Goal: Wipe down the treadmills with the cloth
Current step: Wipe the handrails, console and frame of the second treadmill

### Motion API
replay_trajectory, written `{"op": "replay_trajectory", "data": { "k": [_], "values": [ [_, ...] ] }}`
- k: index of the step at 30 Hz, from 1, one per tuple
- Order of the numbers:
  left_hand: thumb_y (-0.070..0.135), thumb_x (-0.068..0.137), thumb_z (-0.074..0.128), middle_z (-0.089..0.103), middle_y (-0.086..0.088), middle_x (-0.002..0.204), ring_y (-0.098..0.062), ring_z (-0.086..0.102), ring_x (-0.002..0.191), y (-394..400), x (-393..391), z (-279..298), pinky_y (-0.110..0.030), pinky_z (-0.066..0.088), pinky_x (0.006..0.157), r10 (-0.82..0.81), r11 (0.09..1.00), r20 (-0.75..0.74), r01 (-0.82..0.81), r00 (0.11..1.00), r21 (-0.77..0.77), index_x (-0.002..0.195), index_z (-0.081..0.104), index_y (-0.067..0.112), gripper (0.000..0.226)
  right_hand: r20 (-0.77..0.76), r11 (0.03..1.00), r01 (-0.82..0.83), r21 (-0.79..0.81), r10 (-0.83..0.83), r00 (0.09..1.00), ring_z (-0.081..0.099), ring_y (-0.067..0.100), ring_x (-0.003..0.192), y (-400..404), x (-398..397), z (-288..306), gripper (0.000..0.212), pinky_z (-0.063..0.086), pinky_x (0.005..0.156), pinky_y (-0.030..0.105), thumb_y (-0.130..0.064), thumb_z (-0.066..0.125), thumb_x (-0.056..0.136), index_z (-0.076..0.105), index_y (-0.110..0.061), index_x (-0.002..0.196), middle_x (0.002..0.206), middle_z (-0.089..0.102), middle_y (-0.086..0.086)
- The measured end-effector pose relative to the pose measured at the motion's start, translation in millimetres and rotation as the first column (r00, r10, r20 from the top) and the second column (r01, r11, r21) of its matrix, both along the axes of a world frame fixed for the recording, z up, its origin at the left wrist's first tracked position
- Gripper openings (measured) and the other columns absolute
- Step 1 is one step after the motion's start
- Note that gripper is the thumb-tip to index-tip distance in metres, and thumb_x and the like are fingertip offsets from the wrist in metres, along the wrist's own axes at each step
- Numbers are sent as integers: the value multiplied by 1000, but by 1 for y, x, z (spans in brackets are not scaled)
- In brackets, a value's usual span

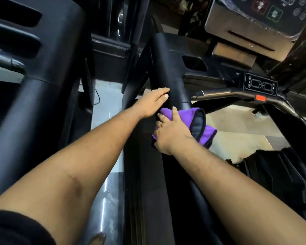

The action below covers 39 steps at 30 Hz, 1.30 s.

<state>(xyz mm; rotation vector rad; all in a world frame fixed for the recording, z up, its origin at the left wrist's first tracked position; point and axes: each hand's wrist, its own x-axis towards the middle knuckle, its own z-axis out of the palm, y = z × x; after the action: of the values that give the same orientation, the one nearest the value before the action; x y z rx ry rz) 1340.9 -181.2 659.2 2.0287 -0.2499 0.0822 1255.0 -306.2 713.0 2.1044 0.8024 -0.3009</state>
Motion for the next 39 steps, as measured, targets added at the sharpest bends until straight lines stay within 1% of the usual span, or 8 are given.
{"op": "replay_trajectory", "data": {
  "k": [7, 12, 25, 28, 30, 33, 35, 39],
  "values": [
    [34, 109, 43, 30, -5, 165, -17, 22, 155, -24, -40, -13, -41, 16, 127, -25, 999, -13, 25, 1000, -28, 155, 40, 15, 49, -107, 998, -65, -13, 63, 992, 15, 23, 157, -24, -63, -5, 62, 1, 123, 57, -51, 30, 104, 42, -19, 155, 166, 33, 3],
    [40, 109, 38, 21, 6, 168, -11, 13, 156, -42, -92, -2, -51, 4, 124, -19, 996, -50, 23, 999, 85, 158, 34, 24, 51, -142, 993, -91, 72, 100, 985, 25, 20, 154, -57, -133, 0, 61, 8, 121, 53, -54, 34, 100, 54, -21, 147, 160, 44, 0],
    [54, 106, 36, 4, 7, 171, -12, 0, 157, -120, -327, -8, -56, 1, 125, -44, 976, -170, 79, 984, 205, 163, 15, 24, 68, -55, 917, -91, 388, 122, 991, 11, 20, 157, -176, -346, 4, 55, 4, 119, 56, -51, 49, 98, 51, -33, 149, 169, 25, -4],
    [67, 97, 38, 11, 3, 170, -13, 9, 157, -141, -382, -11, -52, 8, 127, -25, 994, -195, 45, 981, 99, 162, 20, 21, 82, -9, 864, -47, 501, 60, 998, 28, 18, 153, -211, -387, -11, 53, 25, 118, 57, -46, 70, 85, 64, -35, 137, 164, 37, -7],
    [59, 100, 45, 27, 0, 165, -13, 23, 153, -157, -419, -10, -40, 17, 127, 9, 1000, -167, -11, 986, -6, 159, 28, 16, 76, 48, 735, -31, 677, -2, 999, 47, 17, 142, -233, -411, -20, 52, 47, 105, 53, -42, 77, 75, 70, -36, 127, 152, 52, -10],
    [47, 102, 54, 57, 5, 133, -10, 52, 124, -180, -475, -11, -18, 38, 104, 79, 967, -175, -118, 981, -226, 138, 54, 17, 47, 66, 442, -25, 897, -77, 995, 50, 15, 135, -248, -435, -26, 54, 45, 97, 41, -27, 62, 80, 65, -33, 134, 150, 55, -12],
    [60, 95, 55, 66, 7, 114, -10, 61, 108, -195, -507, -7, -18, 44, 91, 35, 907, -259, -140, 965, -398, 118, 62, 22, 45, 55, 268, -12, 963, -156, 986, 47, 10, 134, -247, -445, -26, 57, 41, 98, 35, -23, 56, 83, 62, -32, 138, 150, 54, -14],
    [59, 95, 48, 74, 1, 119, -12, 66, 117, -218, -535, -18, -28, 48, 102, -207, 838, -358, -24, 911, -545, 119, 68, 18, 51, -76, 33, 86, 996, -234, 969, 48, 4, 137, -254, -462, -51, 56, 41, 107, 33, -27, 49, 85, 61, -34, 139, 148, 54, -20]
  ]
}}
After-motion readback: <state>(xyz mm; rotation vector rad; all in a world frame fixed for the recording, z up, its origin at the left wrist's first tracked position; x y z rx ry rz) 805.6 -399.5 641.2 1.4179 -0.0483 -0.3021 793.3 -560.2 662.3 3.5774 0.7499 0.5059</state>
